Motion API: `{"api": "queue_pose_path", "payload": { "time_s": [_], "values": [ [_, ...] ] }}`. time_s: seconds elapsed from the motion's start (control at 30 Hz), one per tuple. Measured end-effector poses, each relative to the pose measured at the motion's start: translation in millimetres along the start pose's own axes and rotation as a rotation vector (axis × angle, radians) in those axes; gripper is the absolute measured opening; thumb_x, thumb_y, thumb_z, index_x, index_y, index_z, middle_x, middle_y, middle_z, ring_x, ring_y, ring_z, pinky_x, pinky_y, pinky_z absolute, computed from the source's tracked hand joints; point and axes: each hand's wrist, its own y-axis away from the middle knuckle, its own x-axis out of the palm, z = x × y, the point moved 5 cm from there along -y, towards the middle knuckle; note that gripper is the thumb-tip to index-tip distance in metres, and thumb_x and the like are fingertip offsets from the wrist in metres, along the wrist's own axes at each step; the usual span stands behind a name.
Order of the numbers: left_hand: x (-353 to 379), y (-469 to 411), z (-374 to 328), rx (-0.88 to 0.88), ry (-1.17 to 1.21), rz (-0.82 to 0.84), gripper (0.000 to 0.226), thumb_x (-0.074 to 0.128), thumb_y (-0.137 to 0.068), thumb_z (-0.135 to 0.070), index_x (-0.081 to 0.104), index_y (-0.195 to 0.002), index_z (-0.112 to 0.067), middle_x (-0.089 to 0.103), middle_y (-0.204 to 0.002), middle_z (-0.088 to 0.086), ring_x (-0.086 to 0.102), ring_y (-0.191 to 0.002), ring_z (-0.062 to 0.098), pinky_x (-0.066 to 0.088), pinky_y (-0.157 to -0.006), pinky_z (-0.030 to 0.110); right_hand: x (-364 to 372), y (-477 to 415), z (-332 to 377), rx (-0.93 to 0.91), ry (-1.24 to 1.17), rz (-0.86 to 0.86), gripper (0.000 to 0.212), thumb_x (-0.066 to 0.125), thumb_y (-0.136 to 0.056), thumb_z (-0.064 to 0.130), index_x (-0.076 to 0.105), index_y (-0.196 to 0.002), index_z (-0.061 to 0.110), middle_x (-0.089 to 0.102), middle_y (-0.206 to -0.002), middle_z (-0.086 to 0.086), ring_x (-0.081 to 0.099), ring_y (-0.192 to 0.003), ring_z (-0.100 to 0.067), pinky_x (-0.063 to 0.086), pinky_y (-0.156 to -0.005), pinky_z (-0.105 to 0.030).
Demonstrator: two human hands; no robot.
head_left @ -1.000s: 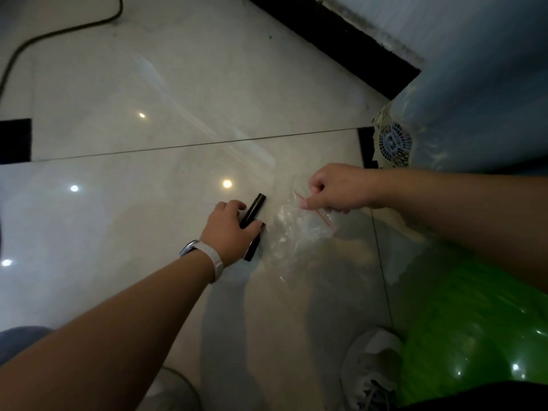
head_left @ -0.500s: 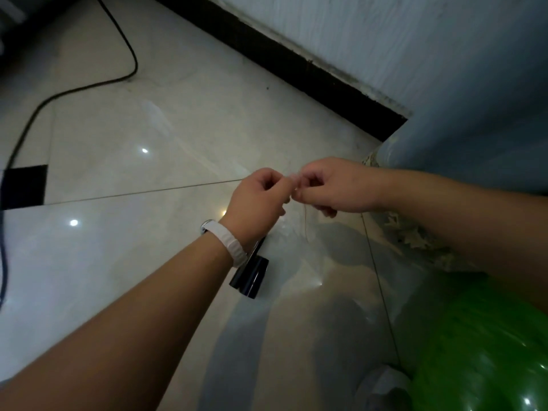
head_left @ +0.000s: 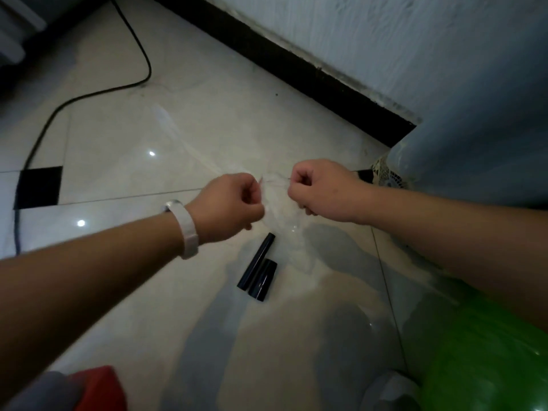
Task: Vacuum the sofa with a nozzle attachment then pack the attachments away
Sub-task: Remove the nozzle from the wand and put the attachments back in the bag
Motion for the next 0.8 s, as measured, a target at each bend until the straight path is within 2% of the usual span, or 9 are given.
{"api": "queue_pose_path", "payload": {
  "time_s": [0.1,0.2,0.37,0.47,0.57,0.63,0.7,0.77,0.8],
  "values": [
    [-32,7,21,-0.011,-0.223,-0.02,0.012,0.07,-0.085,-0.012,0.061,-0.081,-0.019,0.065,-0.073,-0.001,0.064,-0.068,0.015,0.047,-0.057,0.026,9,-8,9,-0.025,0.169,-0.077,0.02,0.057,-0.087,0.028,0.056,-0.073,0.014,0.059,-0.07,-0.002,0.058,-0.067,-0.022,0.047,-0.061,-0.031],
    [-51,15,44,-0.045,-0.238,-0.088,0.012,0.068,-0.087,-0.013,0.063,-0.084,-0.023,0.066,-0.075,-0.002,0.063,-0.071,0.016,0.046,-0.06,0.024,24,-14,17,-0.011,0.223,-0.024,0.022,0.056,-0.087,0.03,0.049,-0.069,0.019,0.053,-0.069,0.003,0.048,-0.063,-0.016,0.039,-0.059,-0.03],
    [-46,26,69,-0.046,-0.06,-0.191,0.008,0.067,-0.092,-0.019,0.067,-0.085,-0.023,0.07,-0.075,-0.003,0.068,-0.071,0.014,0.052,-0.065,0.025,50,-19,15,-0.02,0.201,0.095,0.02,0.056,-0.09,0.03,0.055,-0.077,0.015,0.058,-0.073,0.002,0.052,-0.066,-0.019,0.042,-0.059,-0.031],
    [-41,30,80,-0.04,-0.096,-0.213,0.007,0.067,-0.092,-0.021,0.067,-0.085,-0.023,0.068,-0.073,-0.007,0.066,-0.072,0.011,0.049,-0.064,0.021,64,-22,10,-0.033,0.118,0.162,0.037,0.056,-0.093,0.046,0.057,-0.078,0.012,0.067,-0.08,-0.006,0.065,-0.077,-0.028,0.053,-0.071,-0.037],
    [-43,34,89,-0.035,-0.18,-0.246,0.006,0.066,-0.092,-0.022,0.069,-0.088,-0.02,0.064,-0.072,-0.012,0.063,-0.071,0.011,0.049,-0.064,0.024,79,-25,-5,-0.037,0.09,0.215,0.048,0.048,-0.093,0.061,0.053,-0.076,0.016,0.066,-0.081,-0.007,0.065,-0.078,-0.027,0.052,-0.074,-0.038],
    [-46,36,92,-0.013,-0.263,-0.252,0.009,0.064,-0.093,-0.023,0.07,-0.092,-0.016,0.061,-0.072,-0.012,0.062,-0.07,0.015,0.051,-0.067,0.03,90,-27,-22,-0.065,0.246,0.285,0.04,0.048,-0.095,0.057,0.058,-0.086,0.019,0.063,-0.083,-0.001,0.062,-0.079,-0.024,0.05,-0.072,-0.036],
    [-49,38,91,0.041,-0.344,-0.278,0.01,0.063,-0.093,-0.022,0.07,-0.093,-0.015,0.06,-0.073,-0.007,0.062,-0.07,0.02,0.051,-0.065,0.032,102,-30,-37,-0.168,0.48,0.364,0.026,0.053,-0.096,0.042,0.061,-0.108,0.02,0.059,-0.102,0.002,0.06,-0.095,-0.023,0.048,-0.077,-0.036],
    [-52,40,87,0.122,-0.415,-0.333,0.01,0.064,-0.091,-0.022,0.07,-0.09,-0.014,0.063,-0.073,-0.004,0.062,-0.067,0.023,0.052,-0.061,0.034,111,-35,-46,-0.283,0.642,0.415,0.035,0.055,-0.094,0.029,0.056,-0.128,0.019,0.052,-0.121,-0.002,0.053,-0.11,-0.024,0.048,-0.085,-0.036],
    [-54,42,86,0.155,-0.437,-0.356,0.009,0.065,-0.09,-0.022,0.07,-0.089,-0.015,0.064,-0.073,-0.002,0.062,-0.065,0.024,0.052,-0.06,0.035,114,-38,-49,-0.327,0.682,0.425,0.039,0.056,-0.093,0.025,0.055,-0.132,0.018,0.049,-0.125,-0.004,0.052,-0.112,-0.025,0.049,-0.086,-0.037]
  ]
}}
